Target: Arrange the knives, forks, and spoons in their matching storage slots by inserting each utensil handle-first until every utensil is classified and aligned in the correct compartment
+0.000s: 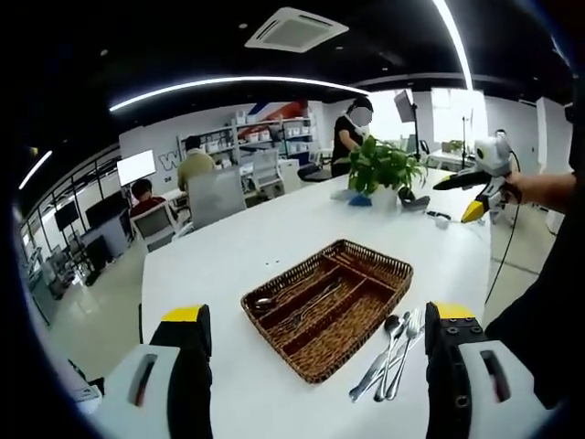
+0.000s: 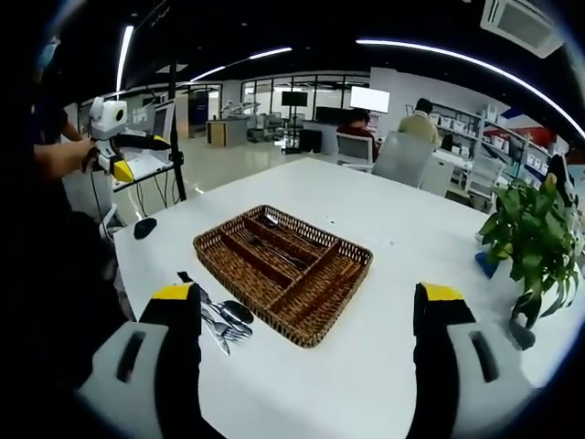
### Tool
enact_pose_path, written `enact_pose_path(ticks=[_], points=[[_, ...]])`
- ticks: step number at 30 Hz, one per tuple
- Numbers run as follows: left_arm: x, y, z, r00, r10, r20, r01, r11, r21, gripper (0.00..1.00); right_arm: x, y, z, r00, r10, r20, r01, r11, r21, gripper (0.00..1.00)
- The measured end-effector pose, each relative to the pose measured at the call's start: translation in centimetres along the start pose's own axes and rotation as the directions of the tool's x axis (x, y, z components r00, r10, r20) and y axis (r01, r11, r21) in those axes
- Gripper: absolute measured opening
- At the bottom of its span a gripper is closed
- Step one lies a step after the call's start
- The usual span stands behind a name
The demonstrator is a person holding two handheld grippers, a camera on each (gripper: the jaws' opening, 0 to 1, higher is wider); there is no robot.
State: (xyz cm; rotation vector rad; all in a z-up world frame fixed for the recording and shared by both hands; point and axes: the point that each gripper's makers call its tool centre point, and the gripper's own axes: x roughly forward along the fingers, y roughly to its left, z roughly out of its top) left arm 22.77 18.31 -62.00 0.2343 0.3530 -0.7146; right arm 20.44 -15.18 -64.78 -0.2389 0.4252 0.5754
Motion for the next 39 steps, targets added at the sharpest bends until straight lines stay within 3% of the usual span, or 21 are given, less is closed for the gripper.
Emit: enact_pose_path(ticks=[8, 22, 30, 34, 39], points=[[1.3, -0.8, -0.2, 0.999, -0.032, -0.017, 0.033, 0.999, 0.02, 0.97, -0.4, -0.2, 0.1, 1.0, -0.015, 0.011, 0.015, 1.0, 0.012, 1.0], [6.7, -5.7, -2.2, 0.985, -0.155, -0.078, 0.161, 0.984, 0.079, 0.88, -1.1, -1.2, -0.4, 0.999, -0.039, 0.0, 0.039, 0.999, 0.017, 1.0], [9.3, -8.6, -5.1, 0.962, -0.237, -0.134, 0.249, 0.965, 0.08, 0.74, -0.9, -1.5, -0.7, 0.999, -0.047, -0.013, 0.047, 0.999, 0.026, 1.0], [10.8, -9.8, -7.2, 0.948, -0.264, -0.179, 0.281, 0.957, 0.078, 0.71, -0.9, -1.7, -0.8, 0.998, -0.053, -0.013, 0.054, 0.998, 0.028, 1.0], [11.9, -10.7, -8.1, 0.94, -0.281, -0.195, 0.3, 0.951, 0.077, 0.68, -1.1, -1.8, -0.8, 0.998, -0.058, -0.016, 0.059, 0.998, 0.027, 1.0]])
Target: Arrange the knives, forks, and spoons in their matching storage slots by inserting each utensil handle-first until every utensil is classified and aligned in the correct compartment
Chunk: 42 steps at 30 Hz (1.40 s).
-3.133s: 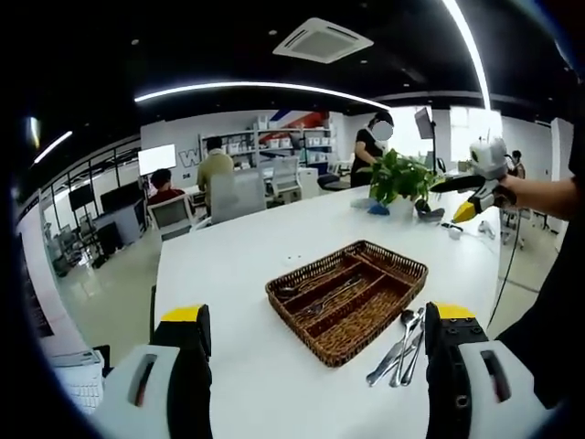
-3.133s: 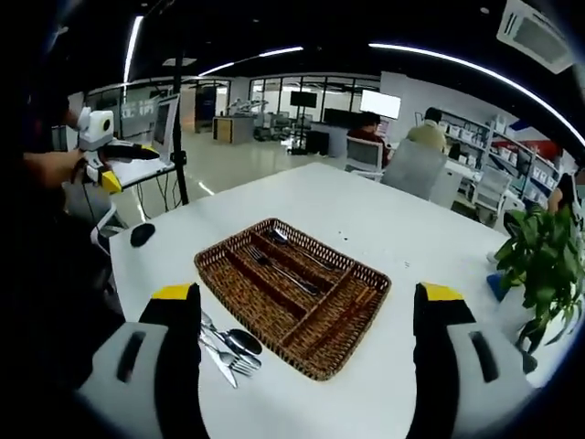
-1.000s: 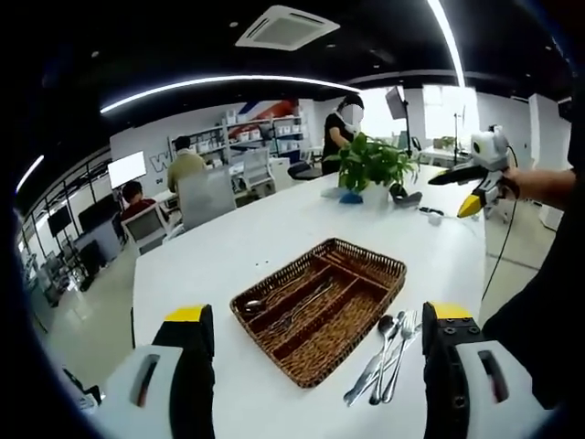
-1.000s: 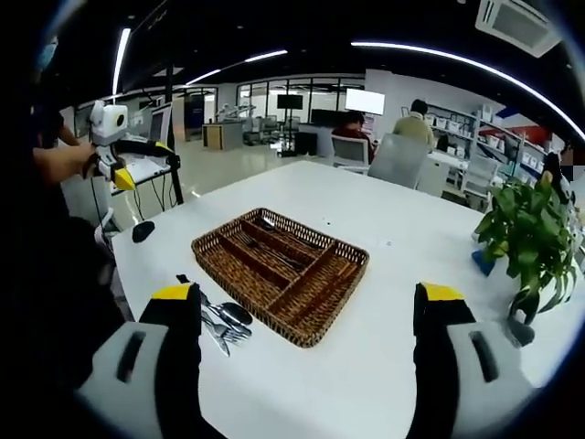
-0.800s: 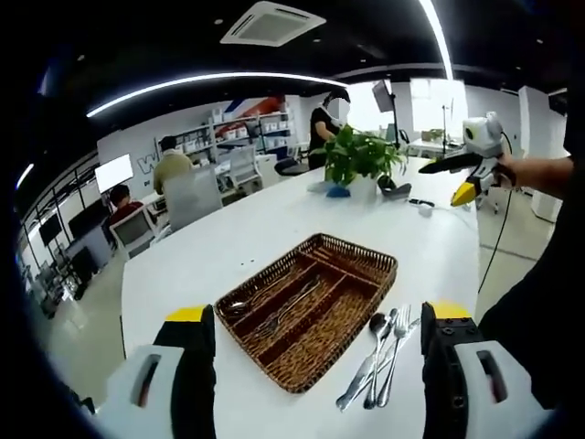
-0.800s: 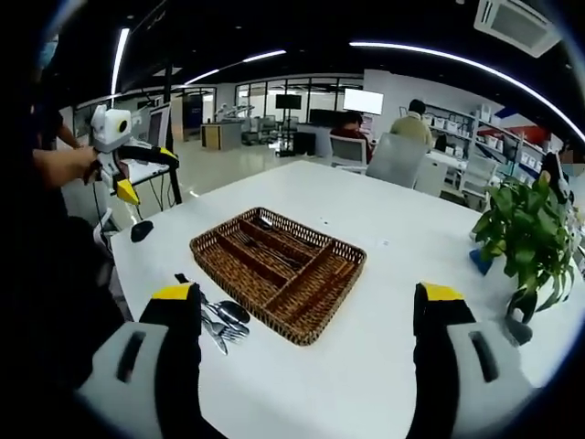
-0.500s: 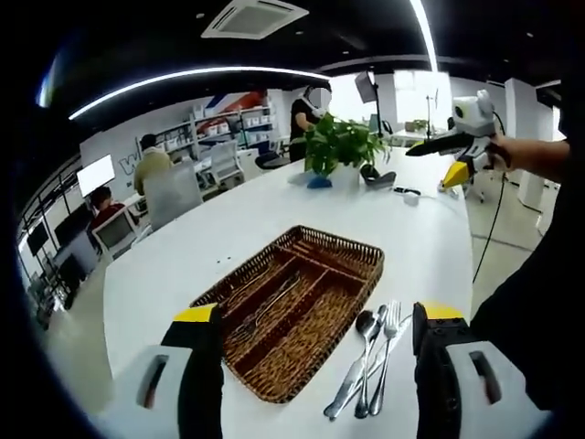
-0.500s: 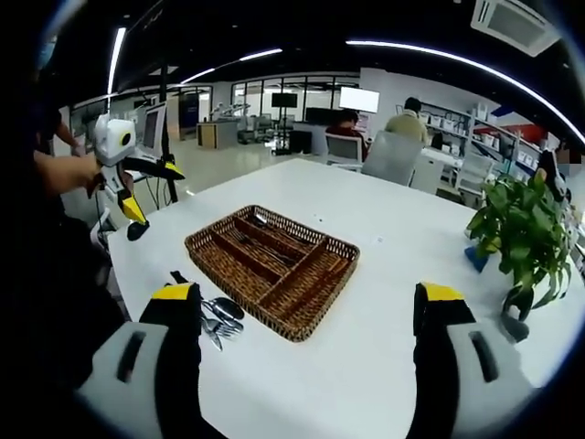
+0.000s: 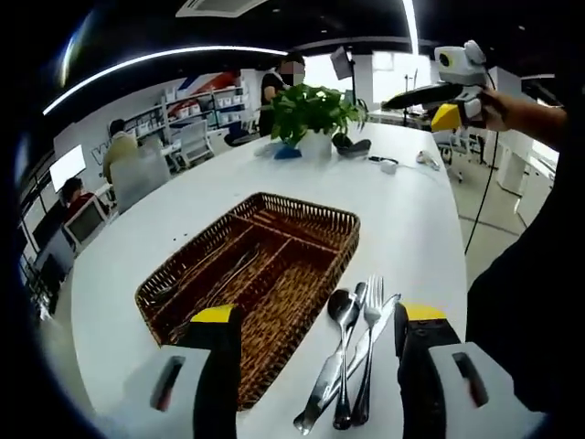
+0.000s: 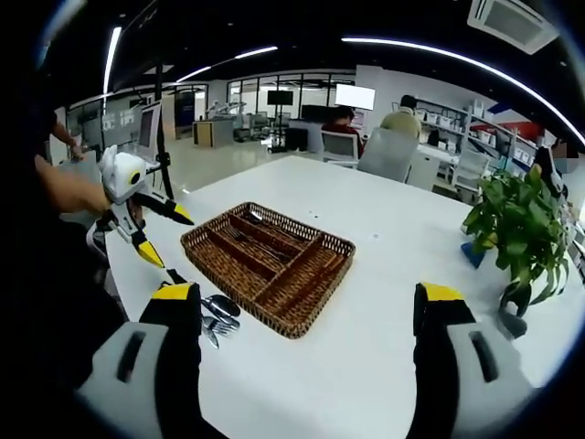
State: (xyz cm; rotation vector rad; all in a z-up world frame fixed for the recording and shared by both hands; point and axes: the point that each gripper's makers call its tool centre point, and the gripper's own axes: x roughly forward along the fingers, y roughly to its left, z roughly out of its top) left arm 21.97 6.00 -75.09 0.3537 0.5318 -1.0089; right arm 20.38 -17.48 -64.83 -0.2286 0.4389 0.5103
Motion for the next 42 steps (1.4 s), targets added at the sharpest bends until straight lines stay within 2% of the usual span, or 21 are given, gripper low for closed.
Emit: enact_pose_path(ticks=[5, 13, 14, 16, 18, 21, 25, 29, 34, 42], points=[[0.9, -0.3, -0.9, 1.0, -0.016, -0.024, 0.016, 1.0, -0.009, 0.63, -0.2, 0.1, -0.1, 1.0, 0.005, -0.003, -0.005, 1.0, 0.005, 1.0], [2.7, -1.4, -3.2, 0.993, -0.059, -0.098, 0.055, 0.998, -0.04, 0.51, -0.2, 0.9, -0.5, 0.999, 0.029, -0.024, -0.028, 1.0, 0.005, 1.0], [3.0, -1.6, -3.5, 0.993, -0.066, -0.101, 0.061, 0.997, -0.052, 0.47, -0.2, 1.0, -0.5, 0.999, 0.03, -0.023, -0.03, 1.0, 0.009, 1.0], [4.1, -2.3, -4.9, 0.989, -0.101, -0.113, 0.082, 0.985, -0.155, 0.39, -0.1, 1.1, -0.5, 0.999, 0.035, -0.022, -0.034, 0.999, 0.025, 1.0], [5.1, -2.2, -5.7, 0.989, -0.096, -0.113, 0.079, 0.985, -0.151, 0.36, 0.2, 1.1, -0.5, 0.999, 0.038, -0.023, -0.038, 0.999, 0.026, 1.0], [6.3, -1.9, -7.0, 0.988, -0.082, -0.132, 0.057, 0.981, -0.187, 0.32, 0.3, 1.5, -0.1, 0.999, 0.049, -0.019, -0.048, 0.999, 0.024, 1.0], [6.8, -2.3, -7.3, 0.987, -0.097, -0.128, 0.069, 0.976, -0.205, 0.3, 0.2, 1.6, 0.1, 0.999, 0.048, -0.018, -0.048, 0.999, 0.012, 1.0], [7.2, -2.8, -8.2, 0.984, -0.094, -0.148, 0.072, 0.986, -0.152, 0.26, 0.1, 1.6, -0.2, 0.998, 0.047, -0.03, -0.047, 0.999, 0.007, 1.0], [7.4, -2.9, -9.0, 0.983, -0.098, -0.156, 0.076, 0.987, -0.143, 0.17, 0.0, 1.5, -0.2, 0.998, 0.047, -0.038, -0.047, 0.999, 0.003, 1.0], [7.7, -2.9, -8.0, 0.989, -0.097, -0.115, 0.08, 0.986, -0.147, 0.09, 0.0, 1.7, -0.2, 0.998, 0.045, -0.043, -0.046, 0.999, -0.002, 1.0]])
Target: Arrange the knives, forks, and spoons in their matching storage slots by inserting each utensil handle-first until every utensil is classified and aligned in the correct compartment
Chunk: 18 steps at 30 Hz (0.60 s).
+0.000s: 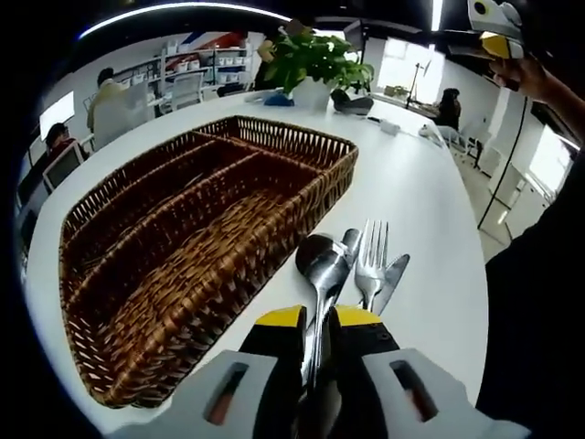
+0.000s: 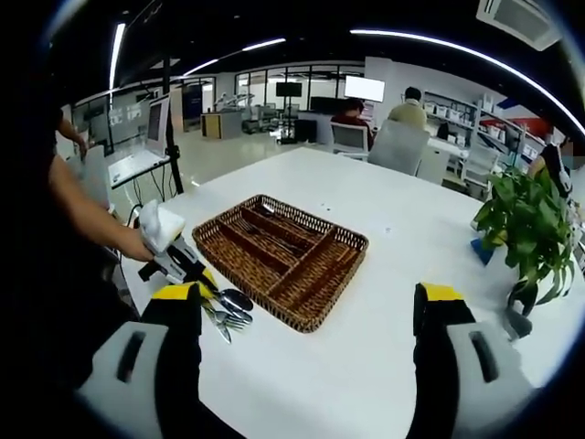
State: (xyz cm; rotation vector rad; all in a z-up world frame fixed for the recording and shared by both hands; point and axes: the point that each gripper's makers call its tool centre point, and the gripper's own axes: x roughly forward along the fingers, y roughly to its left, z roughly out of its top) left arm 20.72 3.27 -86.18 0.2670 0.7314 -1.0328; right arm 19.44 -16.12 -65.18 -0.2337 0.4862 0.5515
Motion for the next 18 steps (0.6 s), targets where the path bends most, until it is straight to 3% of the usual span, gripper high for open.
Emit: enact_pose_path(ticks=[11, 18], points=[[0.55, -0.34, 0.23, 1.0, -0.008, 0.019, 0.008, 1.0, -0.008, 0.04, -0.03, 0.12, -0.21, 1.0, -0.007, 0.002, 0.007, 1.0, 0.01, 0.99], [0.67, -0.28, 0.36, 1.0, -0.02, 0.024, 0.02, 0.999, -0.03, 0.06, -0.03, 0.17, -0.08, 1.0, -0.012, 0.004, 0.012, 1.0, 0.011, 0.99]])
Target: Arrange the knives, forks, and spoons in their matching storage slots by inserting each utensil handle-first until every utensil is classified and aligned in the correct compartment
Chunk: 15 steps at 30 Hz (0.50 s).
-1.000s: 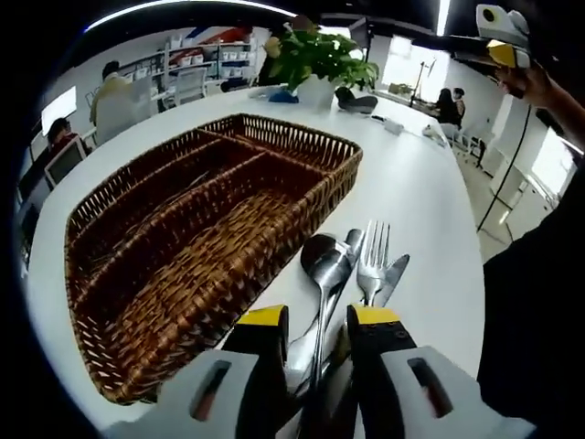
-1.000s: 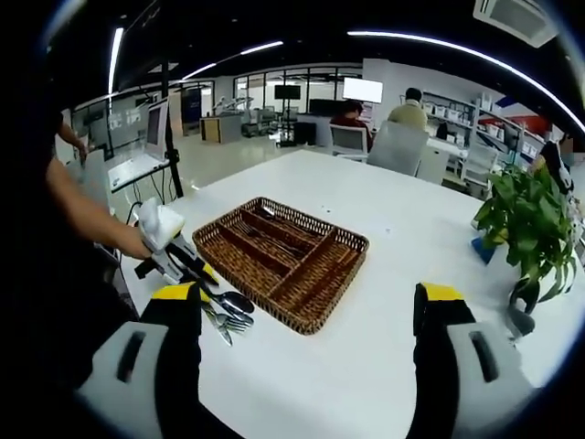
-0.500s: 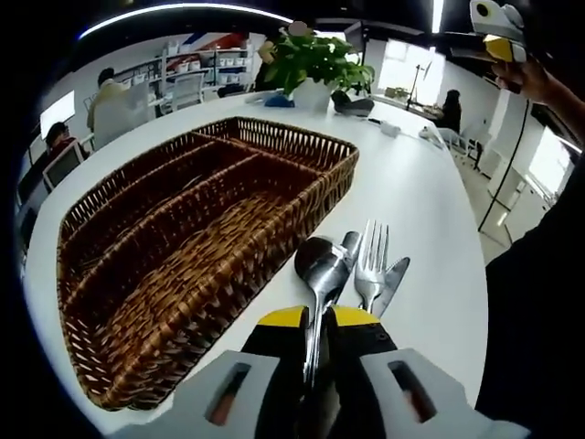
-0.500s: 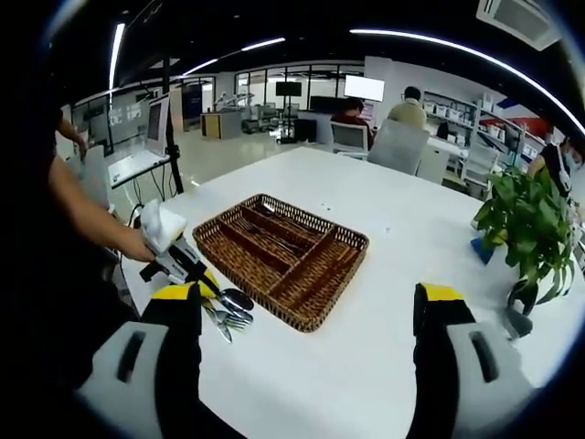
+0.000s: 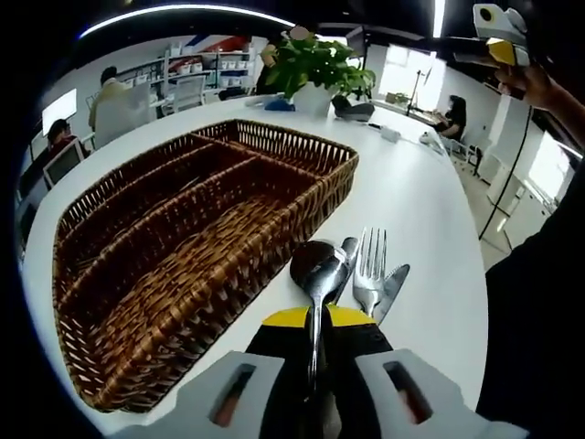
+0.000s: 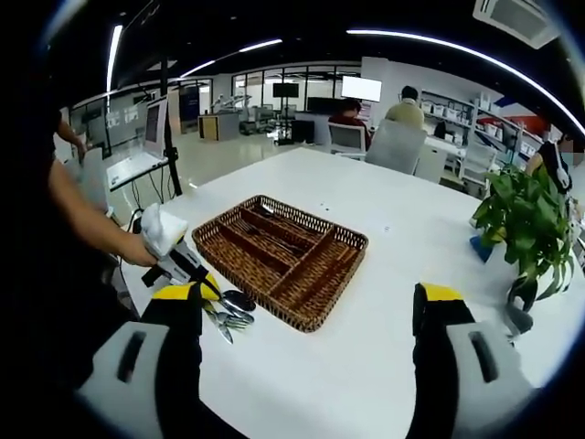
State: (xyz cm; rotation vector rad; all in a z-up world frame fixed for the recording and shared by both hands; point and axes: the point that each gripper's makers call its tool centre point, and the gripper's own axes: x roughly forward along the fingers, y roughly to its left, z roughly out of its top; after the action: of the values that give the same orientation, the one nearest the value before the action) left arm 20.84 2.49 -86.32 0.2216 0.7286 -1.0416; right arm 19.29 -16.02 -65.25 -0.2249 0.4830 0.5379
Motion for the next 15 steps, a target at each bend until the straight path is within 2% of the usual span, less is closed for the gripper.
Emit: enact_pose_path(ticks=[3, 11, 15], points=[[0.12, -0.07, -0.02, 1.0, -0.009, 0.004, 0.009, 1.0, -0.018, 0.05, 0.01, 0.14, 0.02, 1.0, 0.001, 0.001, -0.001, 1.0, 0.0, 0.99], [0.19, -0.31, 0.08, 1.0, -0.011, -0.014, 0.011, 0.998, 0.066, 0.03, -0.16, 0.03, 0.1, 1.0, -0.006, 0.002, 0.006, 1.0, 0.0, 0.99], [-0.25, -0.38, 0.43, 1.0, -0.017, -0.013, 0.018, 0.996, 0.082, 0.02, -0.16, -0.02, 0.15, 1.0, -0.01, 0.004, 0.01, 1.0, 0.002, 0.99]])
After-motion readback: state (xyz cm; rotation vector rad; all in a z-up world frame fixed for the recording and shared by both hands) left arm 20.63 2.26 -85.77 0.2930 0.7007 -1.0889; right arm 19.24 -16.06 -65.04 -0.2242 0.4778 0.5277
